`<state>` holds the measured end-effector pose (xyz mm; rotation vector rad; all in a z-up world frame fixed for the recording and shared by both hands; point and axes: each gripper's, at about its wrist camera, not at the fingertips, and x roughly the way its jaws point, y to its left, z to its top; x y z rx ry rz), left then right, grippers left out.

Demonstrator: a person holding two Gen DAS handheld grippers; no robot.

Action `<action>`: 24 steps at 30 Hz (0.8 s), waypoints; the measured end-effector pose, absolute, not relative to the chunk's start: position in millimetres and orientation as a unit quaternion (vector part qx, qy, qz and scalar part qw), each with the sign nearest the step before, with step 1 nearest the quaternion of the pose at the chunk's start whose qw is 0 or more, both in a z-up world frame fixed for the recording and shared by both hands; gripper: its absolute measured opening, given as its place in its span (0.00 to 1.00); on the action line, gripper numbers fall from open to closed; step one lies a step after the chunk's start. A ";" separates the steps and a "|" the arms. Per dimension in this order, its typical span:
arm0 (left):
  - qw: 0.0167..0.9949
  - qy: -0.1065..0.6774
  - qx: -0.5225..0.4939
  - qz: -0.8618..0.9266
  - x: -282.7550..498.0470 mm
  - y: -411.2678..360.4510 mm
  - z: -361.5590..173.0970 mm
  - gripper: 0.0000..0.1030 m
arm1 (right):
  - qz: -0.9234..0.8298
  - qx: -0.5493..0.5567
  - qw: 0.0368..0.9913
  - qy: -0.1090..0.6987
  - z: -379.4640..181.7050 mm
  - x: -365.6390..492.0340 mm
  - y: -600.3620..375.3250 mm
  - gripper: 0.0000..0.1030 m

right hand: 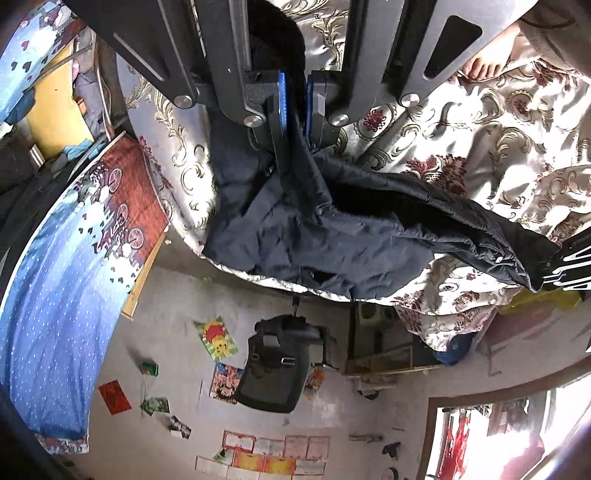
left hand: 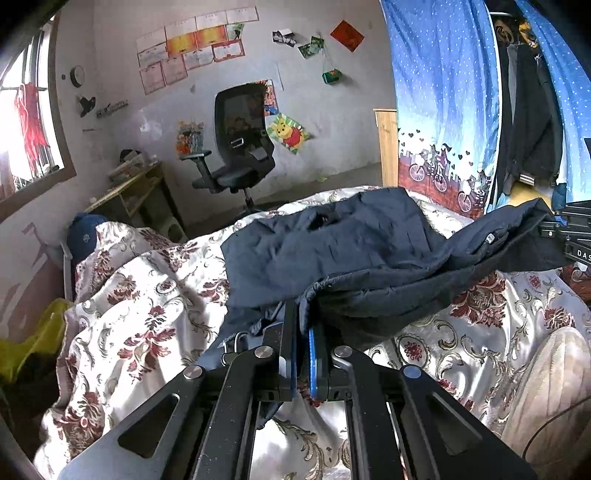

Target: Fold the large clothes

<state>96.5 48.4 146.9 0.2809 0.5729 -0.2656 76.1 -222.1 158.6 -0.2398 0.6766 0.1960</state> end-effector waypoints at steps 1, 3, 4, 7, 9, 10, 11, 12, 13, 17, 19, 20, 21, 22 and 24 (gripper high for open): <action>0.941 0.279 0.139 -0.129 96.5 47.5 149.4 0.05 | 0.095 -0.118 0.932 0.329 160.4 77.4 -220.3 0.07; 0.942 0.278 0.138 -0.127 100.7 48.3 150.7 0.05 | 0.093 -0.118 0.933 0.326 161.1 81.8 -219.3 0.07; 0.942 0.279 0.136 -0.126 103.0 48.4 150.6 0.05 | 0.094 -0.118 0.933 0.326 159.5 91.5 -213.5 0.07; 0.944 0.280 0.130 -0.119 113.5 49.0 150.9 0.05 | 0.091 -0.115 0.936 0.321 161.3 112.4 -204.6 0.07; 0.945 0.279 0.127 -0.115 121.4 50.3 151.6 0.05 | 0.091 -0.110 0.939 0.314 163.4 120.1 -206.0 0.07; 0.945 0.279 0.125 -0.112 127.4 50.0 152.8 0.05 | 0.090 -0.110 0.940 0.310 164.6 126.0 -200.5 0.07; 0.946 0.278 0.125 -0.111 130.5 51.9 153.5 0.05 | 0.090 -0.111 0.942 0.305 165.0 129.2 -200.2 0.07; 0.946 0.278 0.125 -0.108 136.5 51.3 155.2 0.05 | 0.089 -0.113 0.944 0.298 165.5 133.2 -200.7 0.07; 0.946 0.278 0.126 -0.107 141.6 51.1 156.6 0.05 | 0.088 -0.113 0.945 0.293 165.2 137.6 -199.2 0.07; 0.947 0.277 0.130 -0.102 163.9 49.2 162.3 0.05 | 0.085 -0.100 0.952 0.275 165.7 153.5 -201.7 0.07; 0.947 0.276 0.134 -0.101 176.0 46.6 164.6 0.05 | 0.082 -0.090 0.955 0.270 164.4 161.2 -205.1 0.07; 0.947 0.275 0.136 -0.100 180.6 45.8 165.0 0.05 | 0.080 -0.085 0.956 0.268 163.5 165.9 -207.4 0.07; 0.947 0.272 0.140 -0.098 188.0 42.5 166.1 0.05 | 0.078 -0.081 0.957 0.266 163.4 169.9 -208.3 0.07; 0.947 0.270 0.143 -0.097 192.7 41.6 165.5 0.05 | 0.076 -0.075 0.958 0.266 162.7 174.5 -210.1 0.07; 0.949 0.263 0.147 -0.093 205.8 37.8 163.5 0.05 | 0.074 -0.063 0.958 0.269 160.2 185.6 -214.9 0.07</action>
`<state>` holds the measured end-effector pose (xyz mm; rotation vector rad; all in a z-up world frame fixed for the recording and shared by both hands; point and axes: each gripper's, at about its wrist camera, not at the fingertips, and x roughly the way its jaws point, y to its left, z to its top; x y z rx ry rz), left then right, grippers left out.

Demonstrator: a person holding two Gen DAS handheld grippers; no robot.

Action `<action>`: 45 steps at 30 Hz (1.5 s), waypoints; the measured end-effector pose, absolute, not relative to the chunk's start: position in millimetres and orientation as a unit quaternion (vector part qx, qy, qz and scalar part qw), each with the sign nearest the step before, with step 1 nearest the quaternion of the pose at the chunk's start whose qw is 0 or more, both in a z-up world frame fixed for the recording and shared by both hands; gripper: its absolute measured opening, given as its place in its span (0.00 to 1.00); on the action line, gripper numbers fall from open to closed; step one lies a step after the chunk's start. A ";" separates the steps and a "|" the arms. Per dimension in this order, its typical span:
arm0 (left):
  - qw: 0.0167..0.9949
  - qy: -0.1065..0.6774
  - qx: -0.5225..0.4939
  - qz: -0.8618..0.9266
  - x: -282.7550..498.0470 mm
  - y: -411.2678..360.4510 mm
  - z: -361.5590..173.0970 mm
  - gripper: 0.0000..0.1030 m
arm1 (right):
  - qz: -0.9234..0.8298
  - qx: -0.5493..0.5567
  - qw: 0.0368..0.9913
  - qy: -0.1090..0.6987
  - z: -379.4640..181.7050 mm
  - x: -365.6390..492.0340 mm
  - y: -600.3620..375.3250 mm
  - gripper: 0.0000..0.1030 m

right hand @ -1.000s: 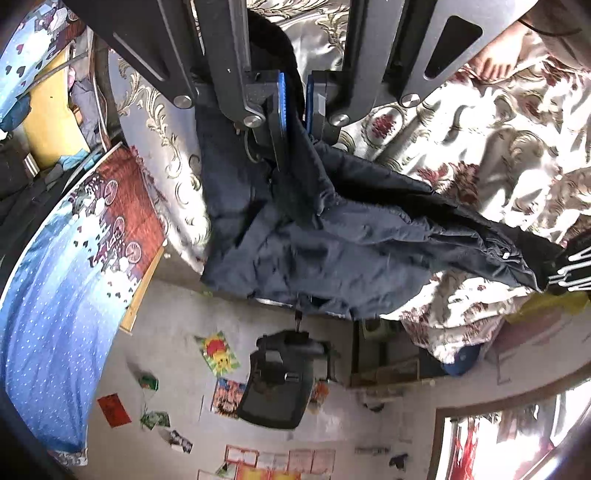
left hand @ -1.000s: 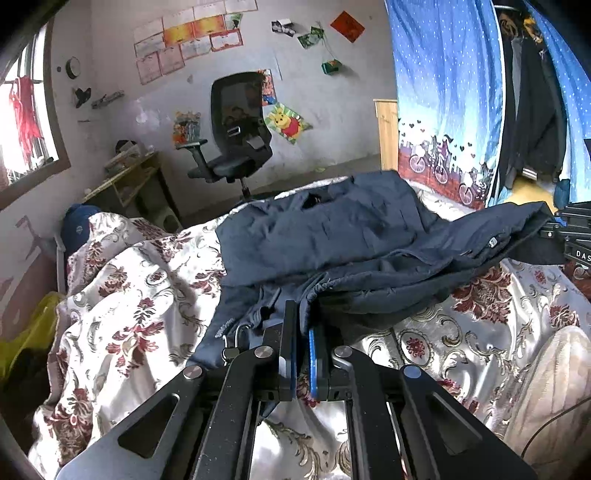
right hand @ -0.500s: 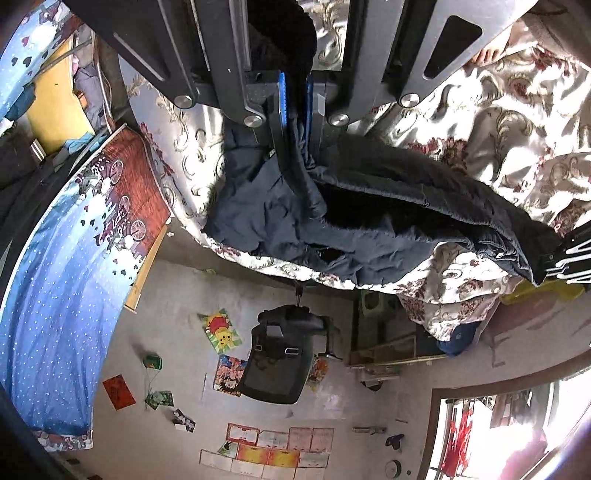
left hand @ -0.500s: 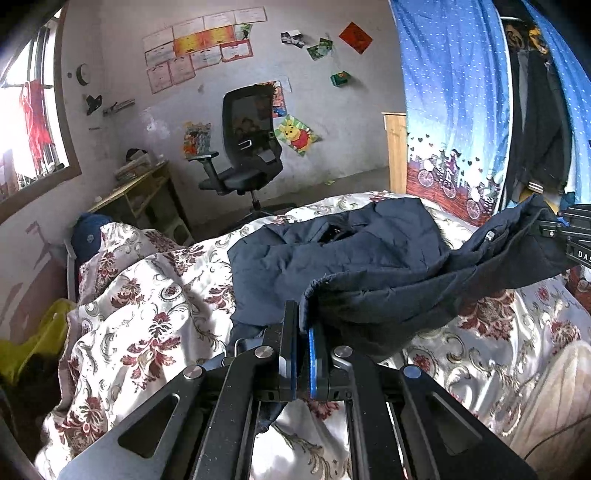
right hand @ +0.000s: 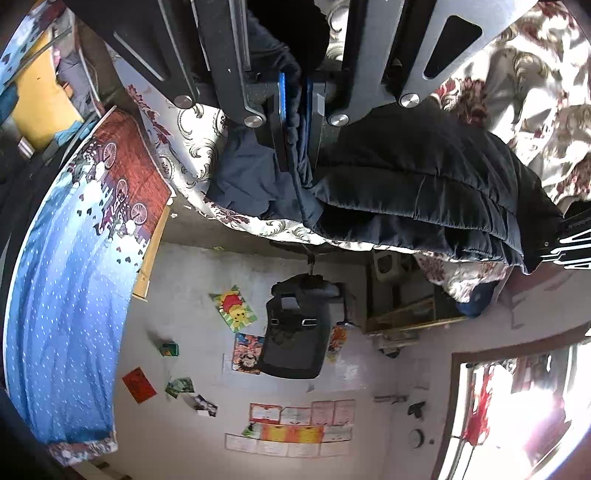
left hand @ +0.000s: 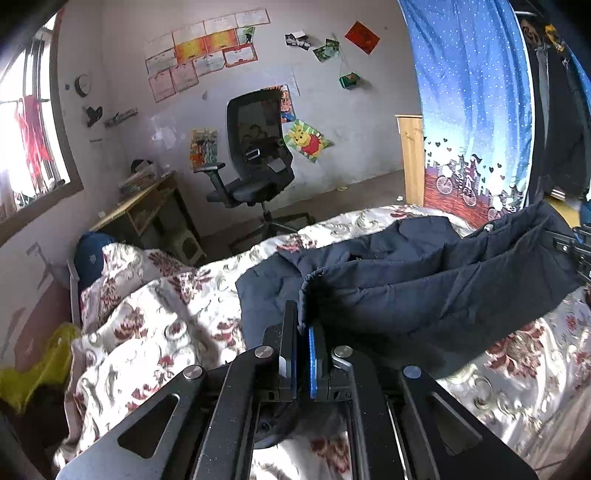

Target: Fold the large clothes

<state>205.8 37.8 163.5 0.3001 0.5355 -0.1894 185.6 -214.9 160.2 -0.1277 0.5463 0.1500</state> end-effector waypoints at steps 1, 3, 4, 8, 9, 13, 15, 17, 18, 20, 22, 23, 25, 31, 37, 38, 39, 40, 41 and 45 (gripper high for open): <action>0.949 0.261 0.148 -0.092 210.9 37.0 162.2 0.05 | 0.074 -0.057 0.957 0.273 159.0 190.2 -217.2 0.07; 0.951 0.256 0.148 -0.090 223.9 34.8 159.7 0.05 | 0.074 -0.045 0.956 0.281 157.3 199.0 -222.7 0.07; 0.952 0.252 0.147 -0.089 230.1 33.7 159.7 0.05 | 0.073 -0.041 0.955 0.285 156.2 204.7 -225.3 0.07; 0.955 0.247 0.144 -0.084 252.5 29.6 158.6 0.05 | 0.068 -0.043 0.955 0.286 154.1 218.0 -228.6 0.07; 0.954 0.248 0.149 -0.080 259.7 27.1 156.1 0.05 | 0.067 -0.044 0.955 0.286 153.6 220.8 -229.2 0.07; 0.948 0.253 0.173 -0.081 280.8 21.9 149.4 0.05 | 0.063 -0.051 0.953 0.290 149.2 233.9 -228.3 0.07; 0.947 0.252 0.177 -0.089 291.3 22.4 146.9 0.05 | 0.059 -0.055 0.953 0.293 146.7 241.7 -229.4 0.07; 0.947 0.250 0.179 -0.095 300.0 22.4 143.8 0.05 | 0.055 -0.058 0.951 0.298 144.0 250.5 -231.4 0.07; 0.946 0.250 0.179 -0.099 306.0 23.3 141.0 0.05 | 0.054 -0.059 0.951 0.300 143.4 254.8 -232.0 0.07; 0.946 0.251 0.175 -0.103 314.9 26.7 136.0 0.05 | 0.050 -0.065 0.949 0.306 141.2 263.4 -230.9 0.07; 0.947 0.254 0.168 -0.106 323.5 30.6 131.8 0.05 | 0.047 -0.071 0.947 0.310 139.0 271.4 -228.7 0.07; 0.947 0.256 0.165 -0.107 327.3 31.8 130.2 0.05 | 0.046 -0.073 0.946 0.311 138.1 274.6 -227.1 0.07; 0.946 0.261 0.160 -0.109 336.7 34.0 127.5 0.05 | 0.045 -0.078 0.945 0.315 136.2 284.3 -224.5 0.07; 0.945 0.272 0.144 -0.112 371.4 35.5 121.0 0.04 | 0.046 -0.080 0.944 0.316 130.7 320.5 -225.4 0.07; 0.946 0.276 0.132 -0.104 415.8 34.7 106.7 0.04 | 0.039 -0.074 0.947 0.310 119.1 366.0 -226.3 0.07; 0.946 0.277 0.131 -0.103 420.8 34.9 104.1 0.04 | 0.038 -0.074 0.947 0.310 117.4 372.4 -225.5 0.07; 0.946 0.279 0.128 -0.101 427.7 34.7 100.8 0.04 | 0.036 -0.074 0.947 0.310 114.5 380.7 -224.7 0.07; 0.946 0.281 0.124 -0.099 435.7 34.9 96.7 0.04 | 0.035 -0.075 0.947 0.310 112.4 387.1 -223.4 0.07; 0.946 0.284 0.122 -0.097 442.1 35.1 93.0 0.04 | 0.034 -0.076 0.947 0.310 110.3 392.9 -222.5 0.07; 0.944 0.292 0.119 -0.091 464.6 32.8 78.2 0.04 | 0.028 -0.076 0.944 0.320 96.3 417.6 -221.1 0.07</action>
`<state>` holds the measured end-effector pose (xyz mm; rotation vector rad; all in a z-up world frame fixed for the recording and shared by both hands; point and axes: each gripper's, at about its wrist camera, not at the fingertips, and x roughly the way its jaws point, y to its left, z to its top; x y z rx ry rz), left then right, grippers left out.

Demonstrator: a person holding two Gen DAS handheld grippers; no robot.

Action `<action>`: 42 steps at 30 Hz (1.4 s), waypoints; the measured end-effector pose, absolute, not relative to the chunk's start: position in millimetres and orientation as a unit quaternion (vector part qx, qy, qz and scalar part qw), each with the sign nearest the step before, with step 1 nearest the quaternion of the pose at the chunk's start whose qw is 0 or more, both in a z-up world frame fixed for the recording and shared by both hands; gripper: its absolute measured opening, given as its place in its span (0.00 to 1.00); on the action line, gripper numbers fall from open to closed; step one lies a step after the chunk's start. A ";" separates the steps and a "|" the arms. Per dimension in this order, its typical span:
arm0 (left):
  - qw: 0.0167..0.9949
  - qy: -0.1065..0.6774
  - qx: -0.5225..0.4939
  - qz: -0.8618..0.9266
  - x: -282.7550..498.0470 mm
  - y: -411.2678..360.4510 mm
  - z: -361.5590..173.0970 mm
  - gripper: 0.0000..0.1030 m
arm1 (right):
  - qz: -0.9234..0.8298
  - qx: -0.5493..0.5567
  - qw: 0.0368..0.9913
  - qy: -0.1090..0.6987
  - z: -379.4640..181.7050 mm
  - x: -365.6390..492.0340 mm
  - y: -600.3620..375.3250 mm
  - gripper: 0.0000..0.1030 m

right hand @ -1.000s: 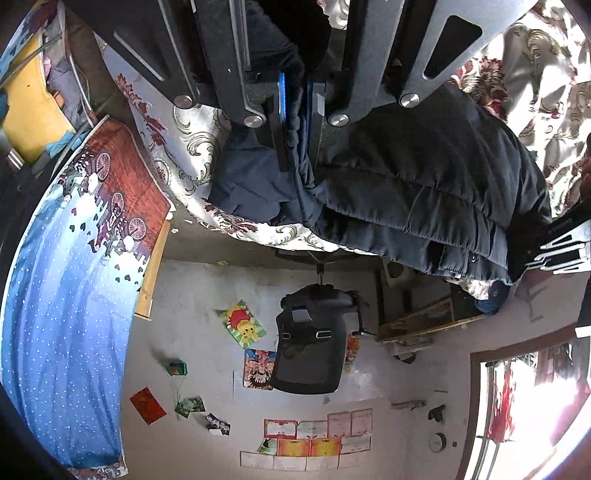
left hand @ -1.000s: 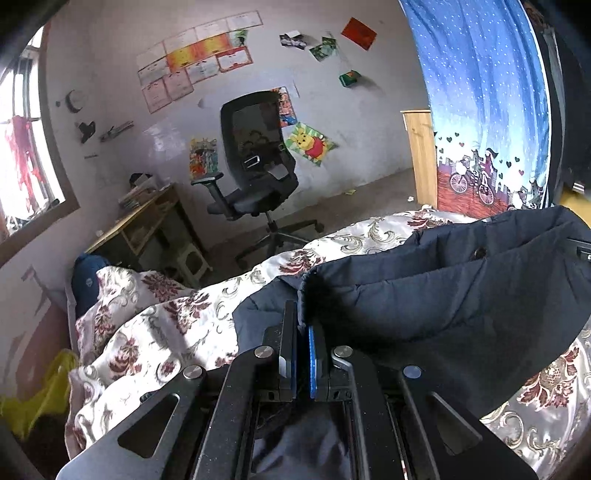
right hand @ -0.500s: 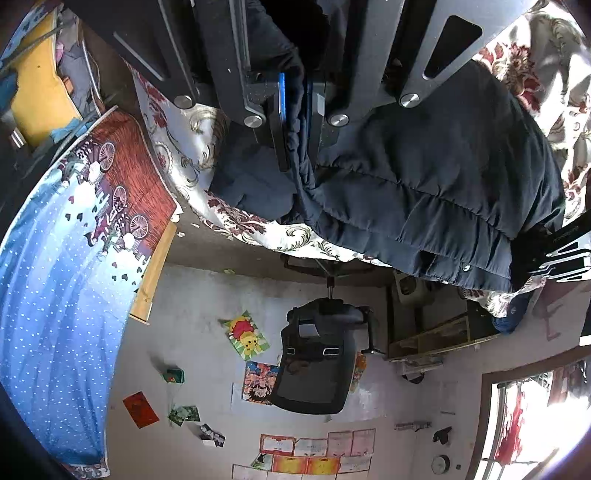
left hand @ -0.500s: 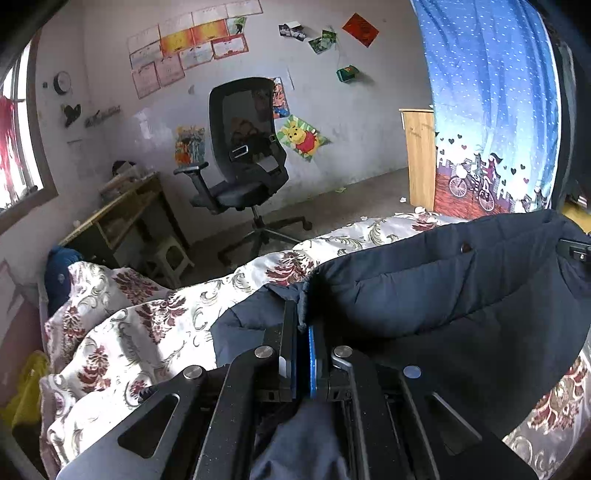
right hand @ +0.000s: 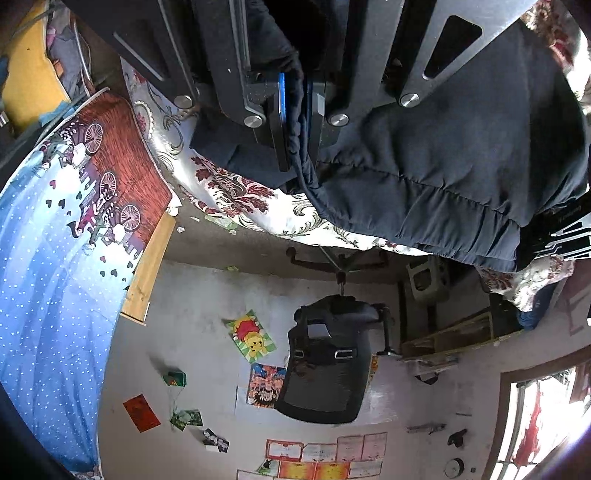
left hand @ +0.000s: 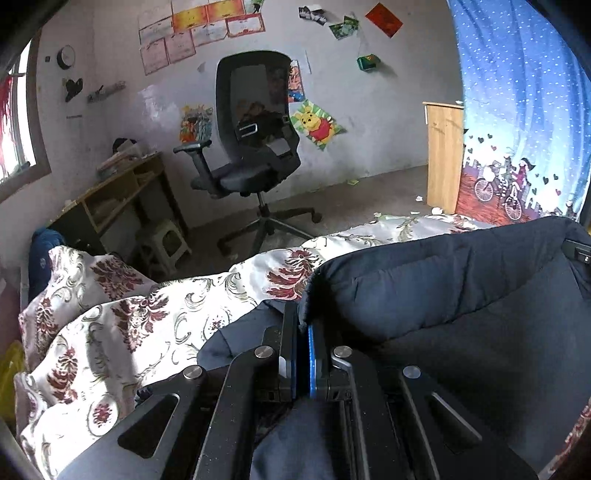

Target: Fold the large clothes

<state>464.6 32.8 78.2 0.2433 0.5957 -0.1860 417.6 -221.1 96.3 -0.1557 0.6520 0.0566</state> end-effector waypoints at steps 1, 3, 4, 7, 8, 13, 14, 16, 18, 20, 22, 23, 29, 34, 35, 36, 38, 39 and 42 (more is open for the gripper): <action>0.943 0.295 0.121 -0.091 470.3 31.1 74.3 0.04 | 0.025 -0.074 0.943 0.324 91.7 425.3 -221.9 0.07; 0.942 0.298 0.124 -0.092 479.4 28.3 68.7 0.04 | 0.020 -0.070 0.941 0.332 83.0 436.2 -224.5 0.07; 0.942 0.299 0.126 -0.092 484.1 27.0 66.0 0.04 | 0.018 -0.068 0.939 0.335 79.5 441.4 -225.6 0.07; 0.939 0.304 0.133 -0.091 496.5 23.5 57.8 0.04 | 0.012 -0.062 0.936 0.346 67.2 454.4 -228.4 0.07; 0.938 0.305 0.135 -0.090 499.5 21.8 55.1 0.04 | 0.011 -0.061 0.935 0.348 63.7 457.3 -229.4 0.07; 0.934 0.318 0.137 -0.089 510.5 22.3 41.2 0.04 | 0.007 -0.070 0.933 0.353 48.2 470.8 -227.0 0.07; 0.933 0.320 0.136 -0.089 512.7 23.3 40.1 0.04 | 0.006 -0.073 0.933 0.353 45.9 471.9 -225.9 0.07; 0.932 0.324 0.134 -0.090 514.6 23.7 38.2 0.04 | 0.004 -0.081 0.933 0.352 40.4 474.5 -222.5 0.08; 0.932 0.326 0.130 -0.093 516.1 26.1 37.3 0.05 | 0.002 -0.081 0.932 0.353 36.2 475.9 -221.7 0.08; 0.932 0.327 0.125 -0.094 516.3 26.7 37.3 0.05 | 0.000 -0.078 0.932 0.353 34.2 476.6 -222.0 0.09; 0.933 0.325 0.124 -0.094 514.8 26.3 38.0 0.06 | 0.001 -0.074 0.933 0.352 33.3 476.0 -222.4 0.11; 0.933 0.324 0.125 -0.093 513.8 25.8 38.7 0.08 | 0.001 -0.073 0.934 0.350 33.6 473.6 -221.2 0.11; 0.935 0.322 0.120 -0.088 511.8 24.5 43.2 0.19 | 0.005 -0.065 0.934 0.351 38.3 471.9 -225.5 0.12; 0.942 0.306 0.113 -0.081 502.6 25.2 52.7 0.48 | 0.006 -0.049 0.939 0.341 50.4 468.0 -230.2 0.31; 0.943 0.302 0.114 -0.080 500.0 25.4 54.9 0.52 | 0.006 -0.048 0.939 0.339 52.1 466.8 -229.4 0.36; 0.944 0.301 0.112 -0.081 498.4 26.0 56.2 0.55 | 0.007 -0.046 0.940 0.338 53.9 465.4 -228.9 0.39; 0.944 0.300 0.106 -0.082 495.8 28.0 58.9 0.57 | 0.010 -0.043 0.942 0.332 58.7 461.5 -227.0 0.48; 0.945 0.301 0.101 -0.082 494.3 29.7 60.4 0.62 | 0.012 -0.042 0.943 0.329 60.8 459.2 -225.6 0.51; 0.946 0.301 0.091 -0.079 490.0 32.8 64.9 0.70 | 0.018 -0.041 0.947 0.319 66.9 453.1 -220.9 0.65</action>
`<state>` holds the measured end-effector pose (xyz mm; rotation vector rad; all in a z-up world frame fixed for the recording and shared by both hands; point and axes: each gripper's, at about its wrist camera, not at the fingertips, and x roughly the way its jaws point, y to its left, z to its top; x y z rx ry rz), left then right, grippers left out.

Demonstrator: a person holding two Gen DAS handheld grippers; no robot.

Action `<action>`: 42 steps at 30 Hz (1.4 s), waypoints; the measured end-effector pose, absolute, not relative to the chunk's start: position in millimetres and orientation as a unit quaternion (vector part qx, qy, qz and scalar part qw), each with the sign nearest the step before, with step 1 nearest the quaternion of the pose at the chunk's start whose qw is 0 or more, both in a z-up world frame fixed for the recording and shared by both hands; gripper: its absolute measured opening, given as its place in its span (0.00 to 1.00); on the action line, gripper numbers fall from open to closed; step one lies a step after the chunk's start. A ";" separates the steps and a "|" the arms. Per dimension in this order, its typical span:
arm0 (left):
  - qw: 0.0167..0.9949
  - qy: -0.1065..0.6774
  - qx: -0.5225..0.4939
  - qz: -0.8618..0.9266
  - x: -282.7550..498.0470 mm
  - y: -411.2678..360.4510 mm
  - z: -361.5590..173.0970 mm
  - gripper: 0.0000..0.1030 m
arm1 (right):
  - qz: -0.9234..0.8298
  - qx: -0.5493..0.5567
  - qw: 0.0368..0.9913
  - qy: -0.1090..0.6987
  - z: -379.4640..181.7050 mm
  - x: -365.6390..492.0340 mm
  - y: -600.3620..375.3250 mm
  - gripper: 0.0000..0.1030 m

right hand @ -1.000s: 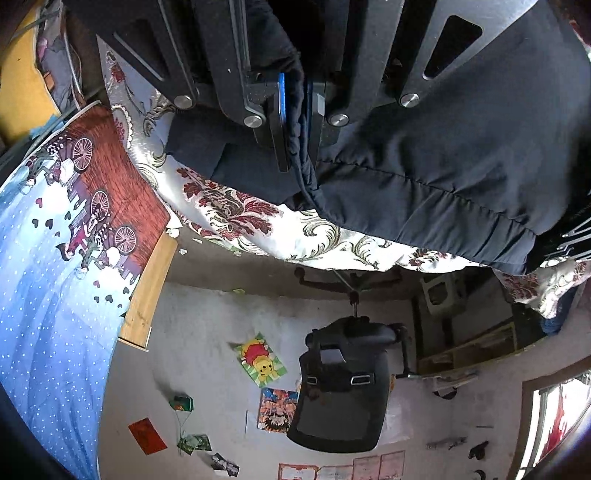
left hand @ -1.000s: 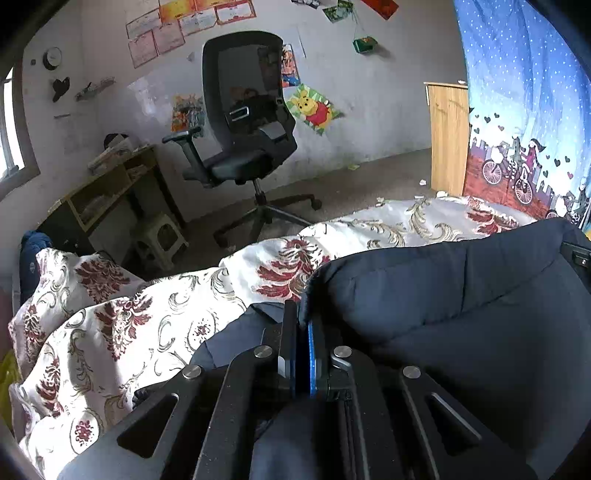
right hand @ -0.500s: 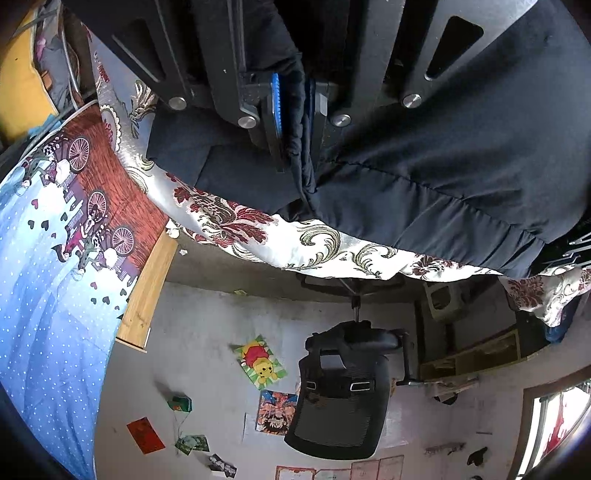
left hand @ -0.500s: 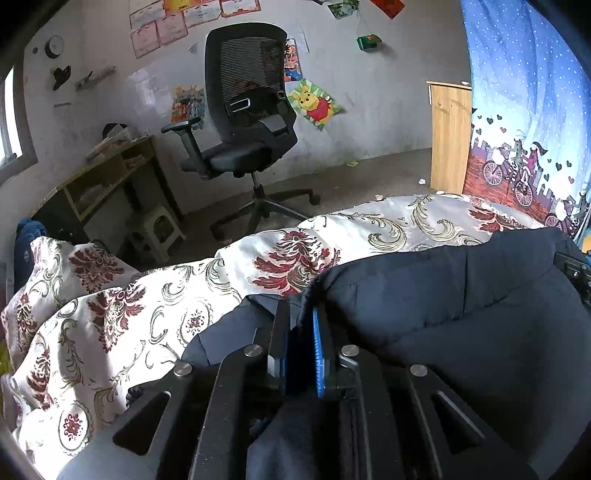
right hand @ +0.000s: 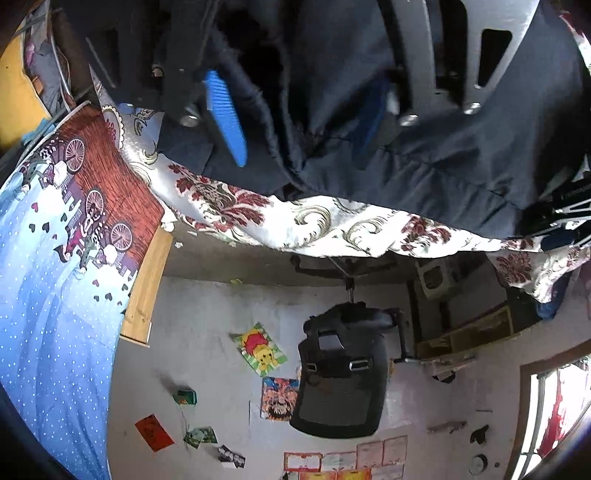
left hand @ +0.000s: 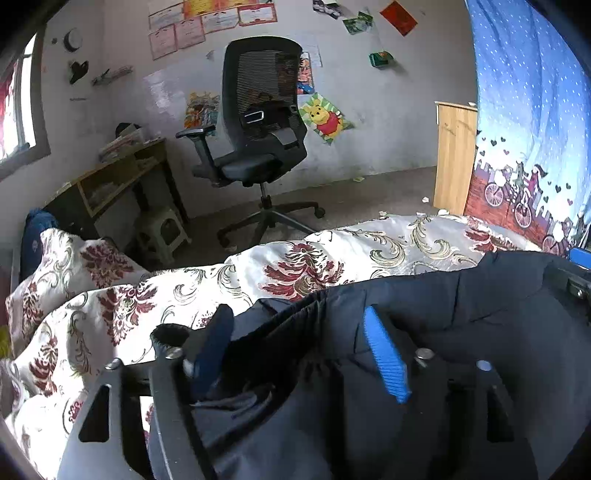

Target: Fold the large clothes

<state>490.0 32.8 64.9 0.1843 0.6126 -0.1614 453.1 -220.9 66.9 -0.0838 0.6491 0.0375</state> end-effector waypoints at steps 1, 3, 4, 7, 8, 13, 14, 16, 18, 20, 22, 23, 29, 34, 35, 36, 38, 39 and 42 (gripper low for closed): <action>0.948 0.297 0.086 -0.079 487.2 34.4 67.0 0.74 | 0.020 -0.041 0.948 0.316 68.7 451.0 -219.7 0.71; 0.952 0.286 0.081 -0.079 479.5 37.3 71.6 0.82 | 0.027 -0.041 0.951 0.306 74.0 444.3 -216.9 0.82; 0.953 0.280 0.080 -0.079 475.9 39.0 74.2 0.83 | 0.030 -0.041 0.952 0.301 76.2 441.3 -216.0 0.87; 0.961 0.254 0.069 -0.086 458.6 51.0 81.3 0.87 | 0.043 -0.034 0.955 0.290 81.6 429.1 -214.4 0.90; 0.962 0.248 0.065 -0.090 452.8 54.8 82.8 0.87 | 0.046 -0.034 0.956 0.287 82.3 423.8 -213.7 0.91; 0.963 0.228 0.057 -0.132 415.1 71.7 83.9 0.87 | 0.077 -0.043 0.951 0.295 74.7 390.3 -210.2 0.91; 0.961 0.230 0.060 -0.142 409.6 73.3 83.3 0.87 | 0.080 -0.049 0.950 0.298 70.6 382.2 -210.5 0.91; 0.954 0.243 0.059 -0.163 396.0 72.6 77.8 0.87 | 0.090 -0.048 0.947 0.305 64.5 372.6 -211.5 0.91; 0.946 0.260 0.049 -0.189 387.3 69.3 71.5 0.87 | 0.102 -0.045 0.941 0.320 56.3 365.6 -211.1 0.91; 0.940 0.269 0.045 -0.206 380.2 64.3 67.2 0.87 | 0.107 -0.032 0.935 0.336 47.0 361.7 -212.2 0.91; 0.933 0.276 0.052 -0.226 373.9 54.1 63.5 0.87 | 0.108 -0.023 0.933 0.343 39.8 357.8 -212.4 0.91; 0.929 0.282 0.061 -0.232 374.5 48.3 61.4 0.87 | 0.102 -0.017 0.932 0.348 34.0 355.3 -213.1 0.91; 0.920 0.318 0.114 -0.200 399.8 17.3 43.3 0.89 | 0.083 -0.004 0.927 0.365 9.4 376.8 -212.1 0.91; 0.924 0.337 0.054 -0.174 429.9 28.9 43.9 0.89 | 0.080 -0.006 0.931 0.357 8.4 420.6 -211.5 0.91; 0.925 0.337 0.049 -0.169 433.2 31.5 44.5 0.89 | 0.082 -0.007 0.931 0.355 8.2 428.0 -212.0 0.91; 0.926 0.336 0.044 -0.164 436.7 33.7 45.4 0.89 | 0.083 -0.006 0.931 0.356 8.3 436.9 -212.7 0.91; 0.929 0.335 0.036 -0.155 442.2 38.6 47.4 0.89 | 0.088 -0.004 0.928 0.363 6.4 456.5 -214.1 0.91; 0.930 0.334 0.032 -0.151 444.7 39.9 48.8 0.89 | 0.088 -0.004 0.927 0.365 6.1 465.1 -213.8 0.91; 0.932 0.336 0.026 -0.134 453.7 42.0 50.9 0.89 | 0.091 -0.009 0.921 0.377 2.7 493.6 -213.3 0.91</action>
